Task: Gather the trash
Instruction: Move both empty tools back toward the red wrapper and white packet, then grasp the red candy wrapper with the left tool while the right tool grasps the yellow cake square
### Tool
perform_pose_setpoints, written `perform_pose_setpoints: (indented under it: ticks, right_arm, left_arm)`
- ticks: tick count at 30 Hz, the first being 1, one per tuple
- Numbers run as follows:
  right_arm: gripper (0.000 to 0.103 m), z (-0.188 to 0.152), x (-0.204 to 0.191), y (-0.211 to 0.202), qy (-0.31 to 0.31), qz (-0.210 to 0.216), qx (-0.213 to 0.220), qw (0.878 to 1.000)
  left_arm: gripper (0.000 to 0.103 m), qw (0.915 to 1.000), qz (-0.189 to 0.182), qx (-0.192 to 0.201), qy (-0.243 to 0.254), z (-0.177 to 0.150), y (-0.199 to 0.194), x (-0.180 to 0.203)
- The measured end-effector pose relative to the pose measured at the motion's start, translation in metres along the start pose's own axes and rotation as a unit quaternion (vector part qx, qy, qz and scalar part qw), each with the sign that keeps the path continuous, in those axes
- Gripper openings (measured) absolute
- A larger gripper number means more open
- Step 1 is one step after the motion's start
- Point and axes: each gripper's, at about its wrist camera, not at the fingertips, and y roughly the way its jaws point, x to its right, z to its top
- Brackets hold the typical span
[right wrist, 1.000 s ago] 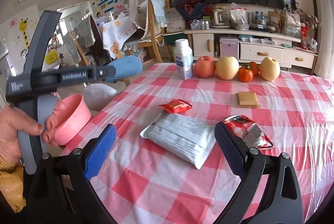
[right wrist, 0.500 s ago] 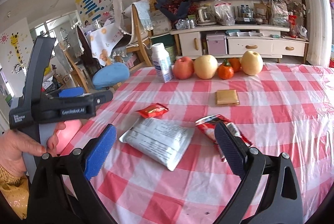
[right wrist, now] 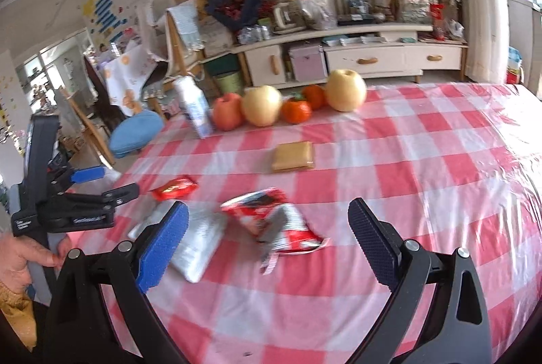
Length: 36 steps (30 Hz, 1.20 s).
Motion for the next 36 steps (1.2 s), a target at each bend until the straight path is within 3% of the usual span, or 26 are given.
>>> perform_pose_setpoints:
  ticks: [10, 14, 16, 19, 26, 36]
  right_arm:
    - [0.096, 0.01, 0.024, 0.057, 0.042, 0.013, -0.05, 0.998]
    - [0.095, 0.016, 0.018, 0.083, 0.022, 0.0, -0.069, 0.997]
    - [0.095, 0.019, 0.017, 0.097, 0.017, -0.002, -0.084, 0.996]
    - [0.095, 0.024, 0.014, 0.111, 0.01, 0.001, -0.095, 0.995]
    - [0.095, 0.033, 0.007, 0.136, -0.039, -0.018, -0.1, 0.994]
    - [0.095, 0.049, 0.008, 0.162, -0.078, -0.036, -0.103, 0.991]
  left_arm:
    - [0.094, 0.9994, -0.008, -0.027, 0.017, 0.006, 0.047, 0.008]
    - [0.094, 0.9991, -0.017, -0.034, 0.018, 0.009, 0.059, 0.009]
    - [0.086, 0.9989, -0.02, -0.036, 0.021, 0.011, 0.064, 0.009]
    - [0.085, 0.9985, -0.024, -0.042, 0.024, 0.013, 0.07, 0.01]
    - [0.084, 0.9977, -0.025, -0.057, 0.026, 0.015, 0.087, 0.011]
    - [0.074, 0.9969, -0.02, -0.074, 0.019, 0.015, 0.101, 0.009]
